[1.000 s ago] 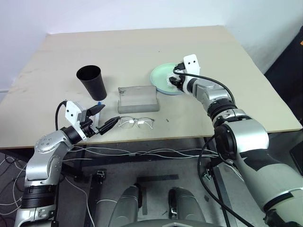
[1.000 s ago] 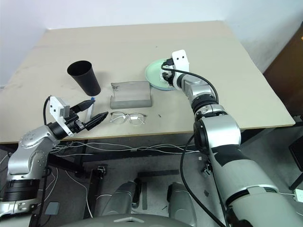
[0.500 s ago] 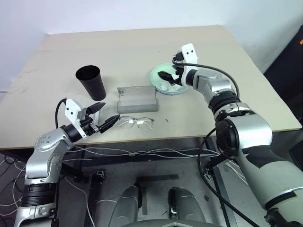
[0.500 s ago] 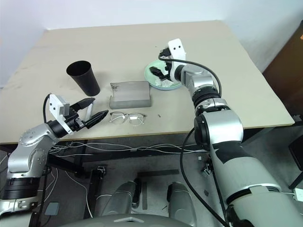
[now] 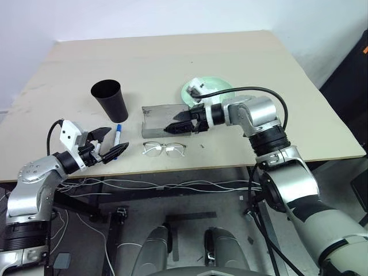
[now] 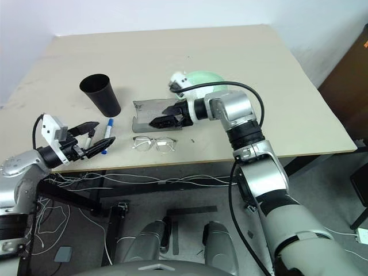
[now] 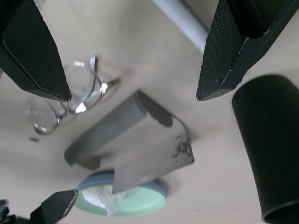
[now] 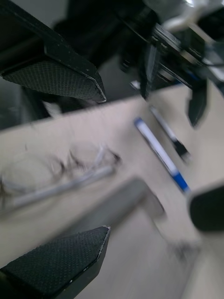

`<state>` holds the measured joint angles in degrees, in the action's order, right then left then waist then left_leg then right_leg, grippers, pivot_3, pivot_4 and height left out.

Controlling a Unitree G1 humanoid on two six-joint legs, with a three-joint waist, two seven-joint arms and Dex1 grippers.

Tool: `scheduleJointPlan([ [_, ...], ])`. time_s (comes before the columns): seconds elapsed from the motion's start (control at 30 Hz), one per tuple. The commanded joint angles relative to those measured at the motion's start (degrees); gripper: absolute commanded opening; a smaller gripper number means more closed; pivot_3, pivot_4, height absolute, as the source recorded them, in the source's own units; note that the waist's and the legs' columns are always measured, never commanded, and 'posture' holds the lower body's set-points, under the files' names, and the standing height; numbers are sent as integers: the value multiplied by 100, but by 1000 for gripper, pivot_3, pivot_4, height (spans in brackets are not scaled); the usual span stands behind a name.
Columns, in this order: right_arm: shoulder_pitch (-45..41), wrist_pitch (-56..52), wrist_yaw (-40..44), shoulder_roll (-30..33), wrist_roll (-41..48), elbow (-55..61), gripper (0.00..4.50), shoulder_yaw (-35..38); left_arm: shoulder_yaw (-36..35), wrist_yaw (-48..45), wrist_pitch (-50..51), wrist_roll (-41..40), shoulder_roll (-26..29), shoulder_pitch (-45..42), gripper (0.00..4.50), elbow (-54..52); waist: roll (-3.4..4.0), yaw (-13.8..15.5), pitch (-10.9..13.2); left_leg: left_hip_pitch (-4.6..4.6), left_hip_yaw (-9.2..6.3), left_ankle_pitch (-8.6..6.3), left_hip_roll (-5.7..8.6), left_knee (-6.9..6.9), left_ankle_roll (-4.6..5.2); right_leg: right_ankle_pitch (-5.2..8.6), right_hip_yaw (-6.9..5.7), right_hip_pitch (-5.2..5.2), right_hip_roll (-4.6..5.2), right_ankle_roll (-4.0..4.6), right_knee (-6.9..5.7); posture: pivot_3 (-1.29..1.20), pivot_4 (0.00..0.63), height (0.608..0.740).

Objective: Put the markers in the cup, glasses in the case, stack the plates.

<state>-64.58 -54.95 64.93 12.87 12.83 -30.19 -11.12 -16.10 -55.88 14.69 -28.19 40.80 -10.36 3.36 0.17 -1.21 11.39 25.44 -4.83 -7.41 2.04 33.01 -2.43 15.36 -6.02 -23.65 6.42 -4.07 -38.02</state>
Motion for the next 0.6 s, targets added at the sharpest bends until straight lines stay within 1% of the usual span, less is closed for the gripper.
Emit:
scheduleJointPlan([
  [0.03, -148, -30, 156, -82, 53, -27, 4462, -289, -216, -661, -211, -168, 290, 87, 4500, 221, 0, 2, 0, 2, 2, 0, 0, 0, 0, 0, 0, -3, 1, 0, 0, 0, 150, 740],
  [0.13, -266, 90, 263, -119, 11, -295, 4462, -442, -272, -1166, -207, -278, 459, 219, 4500, 338, 0, 12, 0, 7, 2, 0, 0, 0, -1, 0, 0, -5, 2, 0, 2, 0, 150, 740],
  [0.27, -451, 308, 356, -230, -59, -843, 4462, -541, -355, -1560, -291, -295, 643, 363, 4500, 484, 0, 5, 0, 8, 2, -1, 0, 0, -2, 0, 1, -6, 4, 1, 4, 0, 150, 740],
  [0.47, -755, 877, 342, -553, -379, -1825, 4462, -675, -330, -1579, -358, -121, 838, 447, 4500, 310, 0, 1, 0, 8, 2, -1, -1, -3, -2, -1, 1, -10, 1, 1, 3, 0, 150, 740],
  [0.6, -960, 1220, 390, -705, -625, -2364, 4462, -734, -280, -1496, -318, -96, 842, 427, 4500, 165, 1, 5, 1, 12, 3, -1, 0, -3, -1, -1, 2, -12, 1, 0, 3, 0, 150, 740],
])
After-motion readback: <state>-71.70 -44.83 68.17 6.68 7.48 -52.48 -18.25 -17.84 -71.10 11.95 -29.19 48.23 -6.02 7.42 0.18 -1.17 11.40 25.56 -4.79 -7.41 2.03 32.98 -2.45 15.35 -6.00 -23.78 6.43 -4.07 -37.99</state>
